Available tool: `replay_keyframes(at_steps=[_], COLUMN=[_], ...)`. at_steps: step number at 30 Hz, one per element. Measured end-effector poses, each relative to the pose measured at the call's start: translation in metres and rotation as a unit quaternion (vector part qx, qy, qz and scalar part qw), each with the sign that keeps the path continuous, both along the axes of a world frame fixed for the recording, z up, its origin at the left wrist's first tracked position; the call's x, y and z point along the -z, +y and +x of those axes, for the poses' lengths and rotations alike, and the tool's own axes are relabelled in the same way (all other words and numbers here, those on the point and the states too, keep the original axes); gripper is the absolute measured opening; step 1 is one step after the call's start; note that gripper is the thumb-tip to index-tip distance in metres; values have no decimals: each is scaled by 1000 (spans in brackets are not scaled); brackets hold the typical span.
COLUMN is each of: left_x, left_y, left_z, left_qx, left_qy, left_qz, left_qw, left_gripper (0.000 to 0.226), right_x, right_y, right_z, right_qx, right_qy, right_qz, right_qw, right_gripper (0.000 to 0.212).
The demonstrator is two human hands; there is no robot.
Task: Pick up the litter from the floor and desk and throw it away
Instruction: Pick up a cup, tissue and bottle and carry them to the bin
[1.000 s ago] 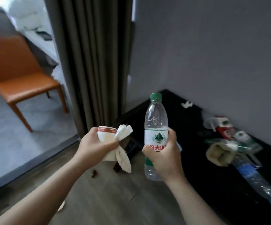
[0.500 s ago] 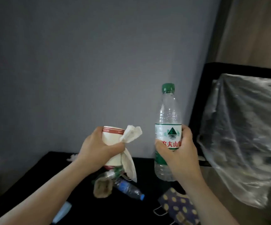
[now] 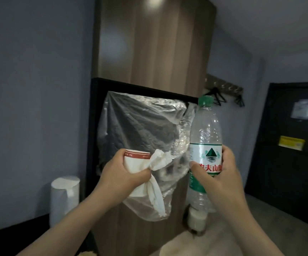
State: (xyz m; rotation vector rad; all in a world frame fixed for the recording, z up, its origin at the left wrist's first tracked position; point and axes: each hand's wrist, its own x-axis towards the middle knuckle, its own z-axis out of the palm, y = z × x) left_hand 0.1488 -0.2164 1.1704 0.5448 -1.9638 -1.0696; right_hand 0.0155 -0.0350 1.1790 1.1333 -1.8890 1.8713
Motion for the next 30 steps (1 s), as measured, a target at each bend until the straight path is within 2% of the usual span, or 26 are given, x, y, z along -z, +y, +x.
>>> replay_keyframes(at_steps=[6, 13, 18, 22, 30], left_x=[-5, -8, -15, 1, 31], left_y=[14, 12, 4, 1, 15], left_z=[-117, -208, -273, -330, -477], left_qx=[64, 168, 225, 238, 265], left_qy=[14, 22, 21, 15, -19], left_qz=[-12, -23, -19, -6, -8], left_qw=[998, 985, 974, 971, 964], left_gripper=[40, 37, 46, 53, 39], right_x=[1, 10, 3, 9, 39], right_y=[36, 55, 57, 56, 88], right_z=[-88, -139, -182, -224, -356], right_qx=[78, 171, 223, 262, 307], right_qy=[-5, 16, 3, -6, -38], right_qz=[-14, -14, -22, -1, 40], right_qw=[997, 985, 975, 965, 950], right_gripper=[47, 52, 49, 46, 41])
